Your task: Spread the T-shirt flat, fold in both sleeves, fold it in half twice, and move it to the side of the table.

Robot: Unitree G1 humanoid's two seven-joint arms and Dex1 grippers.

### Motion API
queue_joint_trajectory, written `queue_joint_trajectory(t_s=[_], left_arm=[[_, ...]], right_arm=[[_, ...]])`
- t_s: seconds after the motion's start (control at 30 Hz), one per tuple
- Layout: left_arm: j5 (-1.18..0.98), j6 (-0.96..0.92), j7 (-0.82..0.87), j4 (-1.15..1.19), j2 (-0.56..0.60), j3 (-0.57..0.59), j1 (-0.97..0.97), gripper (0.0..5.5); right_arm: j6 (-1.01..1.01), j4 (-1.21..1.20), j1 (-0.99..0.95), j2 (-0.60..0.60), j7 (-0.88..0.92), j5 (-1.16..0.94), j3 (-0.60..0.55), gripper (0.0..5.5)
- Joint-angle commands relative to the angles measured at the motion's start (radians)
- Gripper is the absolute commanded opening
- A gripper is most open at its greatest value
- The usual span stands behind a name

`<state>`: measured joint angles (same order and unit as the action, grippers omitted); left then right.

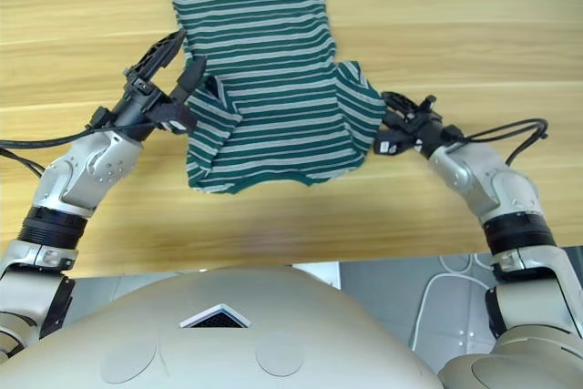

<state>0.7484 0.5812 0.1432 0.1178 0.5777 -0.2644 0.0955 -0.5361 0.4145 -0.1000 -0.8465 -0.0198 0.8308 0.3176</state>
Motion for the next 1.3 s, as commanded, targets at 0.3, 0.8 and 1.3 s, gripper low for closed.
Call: queue_joint_trajectory(t_s=[0.3,0.8,1.3], left_arm=[[0.031,-0.010,-0.002,0.015,0.009,-0.007,-0.014,2.50],[0.045,-0.004,-0.005,0.040,0.010,-0.015,-0.023,2.50],[0.051,0.005,0.003,0.088,0.003,-0.034,-0.006,2.50]], right_arm=[[0.008,0.064,-0.007,0.014,0.045,0.019,0.055,0.26],[-0.055,-0.107,0.033,0.027,0.139,-0.045,0.005,0.02],[-0.079,-0.220,0.054,0.065,0.108,-0.028,0.020,0.02]])
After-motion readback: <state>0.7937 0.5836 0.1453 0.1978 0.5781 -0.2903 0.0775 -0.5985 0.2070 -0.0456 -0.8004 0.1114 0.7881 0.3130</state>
